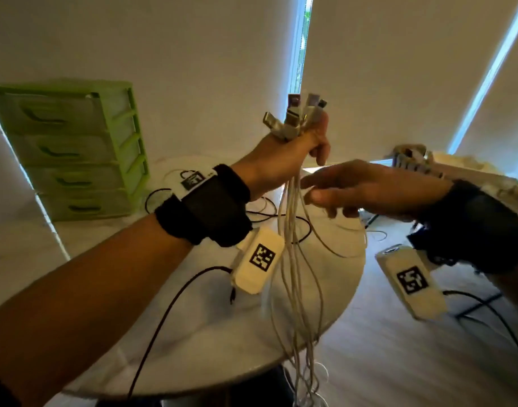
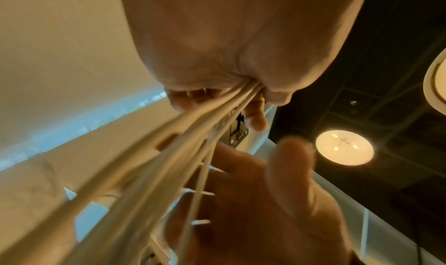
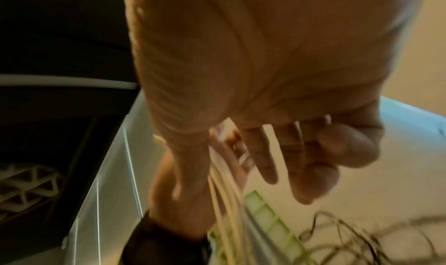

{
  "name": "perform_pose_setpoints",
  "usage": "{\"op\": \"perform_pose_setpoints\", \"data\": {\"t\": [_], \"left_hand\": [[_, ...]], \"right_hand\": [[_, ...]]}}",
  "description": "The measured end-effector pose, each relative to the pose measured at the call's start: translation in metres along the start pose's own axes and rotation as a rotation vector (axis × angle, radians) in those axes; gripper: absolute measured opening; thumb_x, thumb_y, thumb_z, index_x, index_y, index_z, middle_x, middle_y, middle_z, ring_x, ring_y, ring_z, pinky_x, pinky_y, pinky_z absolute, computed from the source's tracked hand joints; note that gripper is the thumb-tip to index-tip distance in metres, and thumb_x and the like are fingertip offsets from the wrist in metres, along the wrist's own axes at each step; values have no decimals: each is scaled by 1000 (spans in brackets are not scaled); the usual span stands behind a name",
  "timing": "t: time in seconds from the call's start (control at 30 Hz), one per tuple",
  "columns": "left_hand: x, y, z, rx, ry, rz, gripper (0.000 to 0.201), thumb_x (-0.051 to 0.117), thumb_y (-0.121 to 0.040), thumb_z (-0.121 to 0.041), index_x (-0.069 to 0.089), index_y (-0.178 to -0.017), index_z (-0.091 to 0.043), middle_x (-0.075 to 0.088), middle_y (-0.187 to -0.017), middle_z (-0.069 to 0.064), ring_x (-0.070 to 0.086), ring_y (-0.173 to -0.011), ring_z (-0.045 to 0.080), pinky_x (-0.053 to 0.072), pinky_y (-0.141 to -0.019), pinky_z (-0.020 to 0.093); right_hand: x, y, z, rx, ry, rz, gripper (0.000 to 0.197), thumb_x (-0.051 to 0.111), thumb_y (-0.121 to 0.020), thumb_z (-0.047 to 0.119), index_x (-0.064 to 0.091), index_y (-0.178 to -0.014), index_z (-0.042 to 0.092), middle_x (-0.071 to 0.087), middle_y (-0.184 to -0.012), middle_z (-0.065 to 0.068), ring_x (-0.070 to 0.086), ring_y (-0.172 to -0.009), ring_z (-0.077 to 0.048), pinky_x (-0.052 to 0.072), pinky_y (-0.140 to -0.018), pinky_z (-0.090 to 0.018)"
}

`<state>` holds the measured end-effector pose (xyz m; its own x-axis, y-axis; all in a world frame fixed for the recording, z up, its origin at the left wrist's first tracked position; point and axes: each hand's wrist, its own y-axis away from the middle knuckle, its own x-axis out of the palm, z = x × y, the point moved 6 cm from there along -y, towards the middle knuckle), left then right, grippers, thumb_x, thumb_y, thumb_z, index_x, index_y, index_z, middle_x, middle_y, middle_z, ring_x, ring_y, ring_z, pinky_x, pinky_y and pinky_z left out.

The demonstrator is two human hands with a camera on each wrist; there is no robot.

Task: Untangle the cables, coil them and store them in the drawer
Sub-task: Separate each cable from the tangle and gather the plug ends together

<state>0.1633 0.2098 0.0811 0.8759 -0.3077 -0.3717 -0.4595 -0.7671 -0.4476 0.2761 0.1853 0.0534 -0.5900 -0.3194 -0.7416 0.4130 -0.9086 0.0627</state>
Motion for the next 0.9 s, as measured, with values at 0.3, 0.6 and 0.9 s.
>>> {"op": "perform_pose_setpoints", "data": {"t": [0.3, 0.6, 0.9], "left_hand": [[51, -2, 2, -53, 339, 217, 56, 22, -104, -38, 37, -56, -12, 57, -76, 33, 62, -71, 21, 51, -79, 34], [75, 2, 30, -268, 794, 247, 64, 27, -102, -41, 37, -46, -13, 35, -44, 4, 56, -56, 25, 49, -79, 37], [46, -7, 48, -317, 944, 150, 64, 32, -101, -48, 35, -46, -15, 29, -44, 0, 42, -50, 16, 51, -74, 37]], "right_hand": [[51, 3, -50, 192, -73, 348, 28, 48, -98, 32, 62, -88, 9, 66, -67, 7, 42, -45, -4, 33, -46, -16], [-40, -11, -162, 335, 445, -386, 9, 57, -90, 9, 63, -85, 3, 65, -82, -10, 62, -74, -26, 43, -65, -30], [51, 31, -264, 777, 161, 149, 22, 52, -97, 26, 62, -96, 6, 68, -99, -11, 66, -71, -21, 48, -54, -25]]}}
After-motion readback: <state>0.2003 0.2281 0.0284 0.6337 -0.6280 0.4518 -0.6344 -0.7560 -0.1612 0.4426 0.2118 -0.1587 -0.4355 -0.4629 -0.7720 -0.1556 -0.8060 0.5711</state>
